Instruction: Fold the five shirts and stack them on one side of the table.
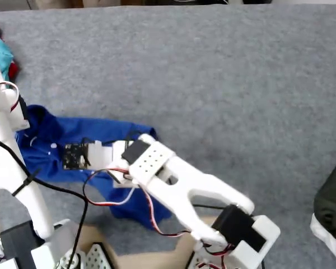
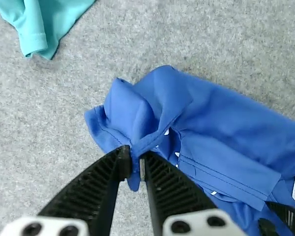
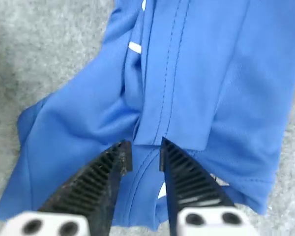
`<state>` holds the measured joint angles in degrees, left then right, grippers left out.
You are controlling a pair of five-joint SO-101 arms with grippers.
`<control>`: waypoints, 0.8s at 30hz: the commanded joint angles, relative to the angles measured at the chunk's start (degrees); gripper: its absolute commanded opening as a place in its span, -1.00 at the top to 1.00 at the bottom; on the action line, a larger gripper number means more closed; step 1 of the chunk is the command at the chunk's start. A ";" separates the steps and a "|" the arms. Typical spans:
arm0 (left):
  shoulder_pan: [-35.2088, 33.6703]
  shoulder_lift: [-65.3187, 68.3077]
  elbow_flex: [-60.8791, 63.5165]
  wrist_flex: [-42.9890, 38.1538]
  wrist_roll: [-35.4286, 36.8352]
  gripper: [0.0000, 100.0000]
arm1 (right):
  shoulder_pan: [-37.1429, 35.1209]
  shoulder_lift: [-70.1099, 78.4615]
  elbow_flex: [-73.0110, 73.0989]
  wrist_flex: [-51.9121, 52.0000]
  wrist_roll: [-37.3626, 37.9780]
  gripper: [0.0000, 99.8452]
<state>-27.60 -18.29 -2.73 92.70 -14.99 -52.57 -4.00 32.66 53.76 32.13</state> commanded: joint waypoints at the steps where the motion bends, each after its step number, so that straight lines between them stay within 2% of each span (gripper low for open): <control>1: -0.70 -0.92 -0.18 -0.70 0.44 0.96 | -0.57 -0.84 1.19 -3.60 0.35 0.70; 5: -2.02 -0.92 -0.26 -0.97 0.44 0.96 | -0.40 -0.75 1.54 -3.87 0.26 0.57; 24: -2.46 -0.92 -0.18 -0.97 0.26 0.96 | 2.15 5.49 2.77 -10.29 0.00 0.61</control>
<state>-29.54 -18.29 -2.55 92.70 -14.99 -51.52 1.27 36.18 44.70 32.13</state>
